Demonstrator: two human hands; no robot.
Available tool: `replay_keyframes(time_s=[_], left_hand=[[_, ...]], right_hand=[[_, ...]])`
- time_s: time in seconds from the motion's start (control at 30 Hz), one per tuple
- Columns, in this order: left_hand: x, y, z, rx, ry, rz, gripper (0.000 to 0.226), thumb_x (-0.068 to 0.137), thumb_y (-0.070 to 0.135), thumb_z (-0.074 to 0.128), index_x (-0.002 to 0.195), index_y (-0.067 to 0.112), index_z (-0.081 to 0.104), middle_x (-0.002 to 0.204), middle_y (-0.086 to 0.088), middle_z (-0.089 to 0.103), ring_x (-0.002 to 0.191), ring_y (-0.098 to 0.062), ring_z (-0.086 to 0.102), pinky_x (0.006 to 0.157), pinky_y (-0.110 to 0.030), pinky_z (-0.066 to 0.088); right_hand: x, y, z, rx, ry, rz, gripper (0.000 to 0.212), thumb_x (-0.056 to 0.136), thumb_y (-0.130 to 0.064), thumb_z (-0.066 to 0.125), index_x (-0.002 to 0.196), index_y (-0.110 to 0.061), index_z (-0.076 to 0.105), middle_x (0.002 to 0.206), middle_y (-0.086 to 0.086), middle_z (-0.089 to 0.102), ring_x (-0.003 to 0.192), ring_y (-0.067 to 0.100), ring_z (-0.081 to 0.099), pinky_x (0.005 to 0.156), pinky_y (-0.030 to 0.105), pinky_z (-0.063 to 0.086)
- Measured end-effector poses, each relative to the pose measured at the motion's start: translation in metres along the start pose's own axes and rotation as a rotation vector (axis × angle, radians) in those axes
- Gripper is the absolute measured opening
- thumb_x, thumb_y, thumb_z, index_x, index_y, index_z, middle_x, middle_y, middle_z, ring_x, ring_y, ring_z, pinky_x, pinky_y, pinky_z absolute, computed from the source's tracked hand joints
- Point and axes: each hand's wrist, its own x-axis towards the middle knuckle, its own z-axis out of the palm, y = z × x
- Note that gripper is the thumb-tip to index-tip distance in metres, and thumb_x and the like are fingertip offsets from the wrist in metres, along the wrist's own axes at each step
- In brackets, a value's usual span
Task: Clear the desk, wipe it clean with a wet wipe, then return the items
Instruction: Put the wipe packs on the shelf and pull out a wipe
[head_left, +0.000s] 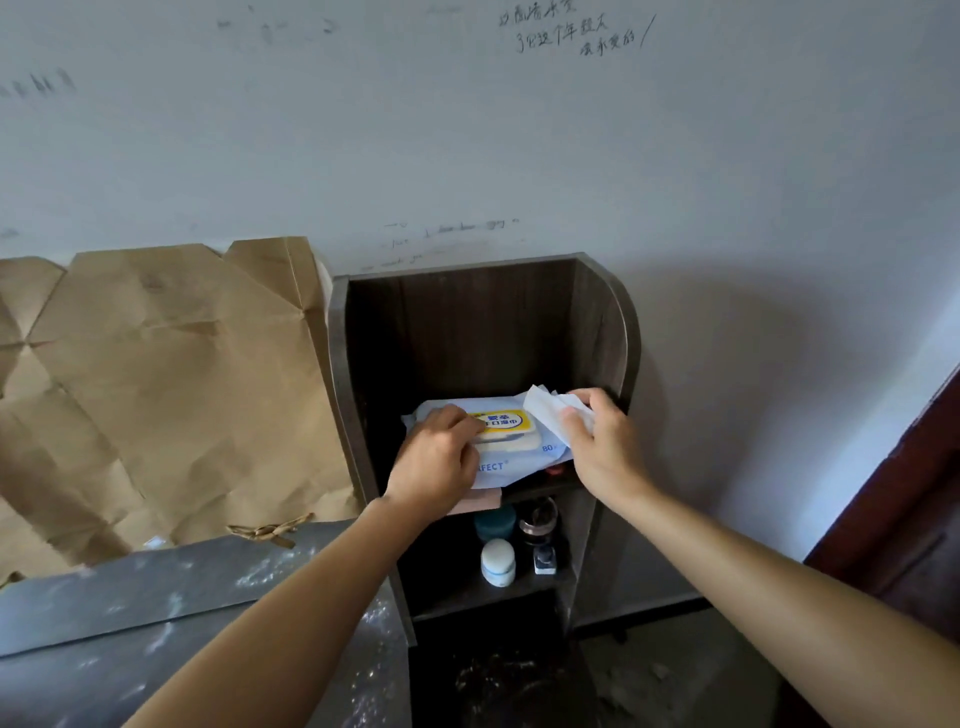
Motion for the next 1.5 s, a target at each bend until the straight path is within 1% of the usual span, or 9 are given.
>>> replay_keyframes(time_s=[0.17,0.33,0.5,0.63,0.73,0.93,1.17,1.37,1.5], left_hand=[[-0.022,-0.007,0.007,0.051,0.006,0.051,0.04,0.087,0.024,0.044,0.119,0.013,0.064,0.124,-0.011,0.06,0.116,-0.03,0.054,0.099,-0.042,0.042],[-0.021,-0.007,0.008,0.079,-0.006,0.041,0.041,0.087,0.028,0.039,0.117,0.016,0.064,0.125,-0.008,0.059,0.117,-0.029,0.052,0.098,-0.04,0.037],[-0.021,-0.009,0.007,-0.054,-0.02,-0.003,0.034,0.09,0.018,0.05,0.121,0.015,0.062,0.133,-0.006,0.053,0.124,-0.027,0.045,0.103,-0.035,0.03],[-0.034,0.005,-0.002,-0.342,0.102,-0.09,0.023,0.089,0.016,0.058,0.109,0.009,0.067,0.114,-0.003,0.062,0.108,-0.019,0.056,0.088,-0.026,0.044],[-0.059,0.022,-0.011,-0.564,0.173,-0.208,0.022,0.092,0.026,0.058,0.108,0.014,0.067,0.105,0.007,0.064,0.094,-0.003,0.058,0.077,-0.009,0.043],[-0.096,0.031,-0.035,-1.111,-0.005,-0.595,0.03,0.093,0.04,0.055,0.09,0.014,0.069,0.082,-0.006,0.072,0.071,-0.019,0.067,0.059,-0.028,0.052],[-0.178,0.034,-0.049,-1.09,-0.009,-0.779,0.022,0.076,-0.007,0.07,0.097,-0.001,0.065,0.068,-0.01,0.069,0.056,-0.016,0.062,0.055,-0.024,0.052],[-0.269,0.044,-0.062,-1.081,-0.114,-0.807,0.039,0.079,0.05,0.07,0.099,0.016,0.071,0.077,0.004,0.065,0.067,-0.009,0.056,0.066,-0.025,0.044],[-0.321,0.042,-0.084,-1.015,-0.106,-0.843,0.038,0.075,0.05,0.072,0.099,0.02,0.073,0.095,-0.006,0.073,0.084,-0.021,0.065,0.075,-0.034,0.049]], right_hand=[[-0.002,-0.008,0.006,-0.14,-0.061,-0.012,0.024,0.094,-0.021,0.048,0.116,-0.019,0.056,0.101,0.01,0.065,0.086,0.027,0.062,0.071,0.046,0.054],[-0.008,-0.012,0.011,-0.378,-0.067,-0.035,0.026,0.095,-0.022,0.05,0.117,-0.013,0.059,0.106,0.013,0.067,0.094,0.034,0.061,0.076,0.039,0.045],[-0.02,-0.011,0.007,-0.203,-0.034,0.019,0.022,0.093,-0.019,0.054,0.087,-0.002,0.066,0.086,0.008,0.059,0.079,0.023,0.057,0.07,0.03,0.042],[-0.032,-0.023,-0.008,0.066,-0.07,0.055,0.027,0.088,-0.019,0.062,0.062,-0.025,0.063,0.063,-0.012,0.047,0.052,-0.001,0.045,0.05,0.008,0.032],[-0.042,-0.033,-0.018,0.196,-0.219,0.103,0.034,0.085,-0.022,0.068,0.052,-0.018,0.058,0.049,-0.015,0.041,0.049,0.004,0.036,0.048,0.014,0.031],[-0.063,-0.041,-0.008,0.211,-0.606,0.166,0.038,0.089,-0.02,0.064,0.071,0.011,0.05,0.075,0.008,0.047,0.07,0.019,0.05,0.067,0.033,0.047],[-0.117,-0.043,0.013,0.239,-0.763,0.149,0.018,0.09,-0.017,0.061,0.079,-0.005,0.07,0.081,0.016,0.066,0.072,0.021,0.066,0.071,0.039,0.058],[-0.179,-0.057,0.049,0.332,-0.908,0.251,0.024,0.088,-0.023,0.067,0.067,-0.012,0.068,0.066,0.003,0.066,0.067,0.017,0.064,0.063,0.033,0.054],[-0.209,-0.081,0.08,0.376,-0.958,0.324,0.029,0.084,-0.023,0.071,0.079,0.005,0.066,0.066,0.009,0.065,0.064,0.024,0.062,0.063,0.036,0.05]])
